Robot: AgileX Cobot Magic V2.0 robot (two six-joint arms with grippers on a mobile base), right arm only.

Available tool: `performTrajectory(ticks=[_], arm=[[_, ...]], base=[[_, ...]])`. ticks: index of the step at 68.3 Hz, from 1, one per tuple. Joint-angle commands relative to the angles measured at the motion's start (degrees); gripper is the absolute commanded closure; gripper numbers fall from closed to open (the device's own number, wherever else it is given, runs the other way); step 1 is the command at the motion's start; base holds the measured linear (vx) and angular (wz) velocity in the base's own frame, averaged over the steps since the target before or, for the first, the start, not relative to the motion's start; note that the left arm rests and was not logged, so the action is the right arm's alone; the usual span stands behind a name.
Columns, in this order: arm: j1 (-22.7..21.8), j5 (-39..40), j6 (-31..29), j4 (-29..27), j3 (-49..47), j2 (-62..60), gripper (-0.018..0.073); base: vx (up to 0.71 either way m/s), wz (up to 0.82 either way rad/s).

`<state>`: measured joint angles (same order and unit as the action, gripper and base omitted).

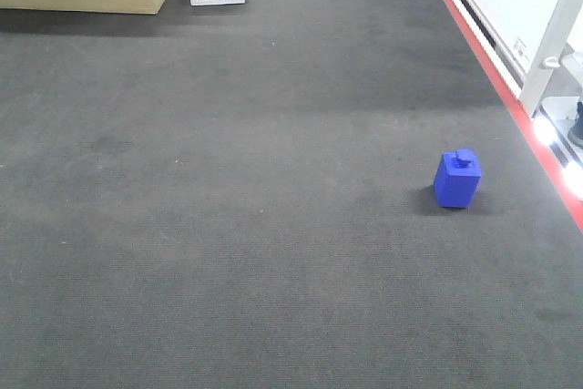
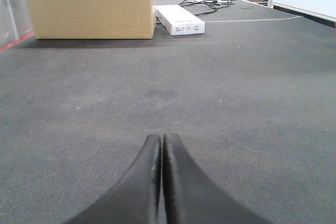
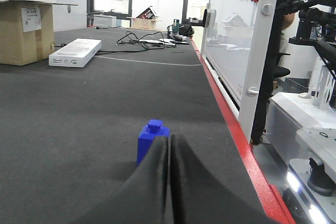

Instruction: Pour parts from conveyor to right shelf

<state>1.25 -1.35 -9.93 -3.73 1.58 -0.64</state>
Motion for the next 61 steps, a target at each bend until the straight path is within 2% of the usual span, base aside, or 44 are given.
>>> performTrajectory(ticks=[1, 61], arm=[[-0.1, 4.2, 0.1, 0.4, 0.0, -1.0, 0.0569], [-0.1, 4.3, -0.2, 0.4, 0.0, -1.0, 0.0569]], base=[[0.0, 0.0], [0.0, 0.0]])
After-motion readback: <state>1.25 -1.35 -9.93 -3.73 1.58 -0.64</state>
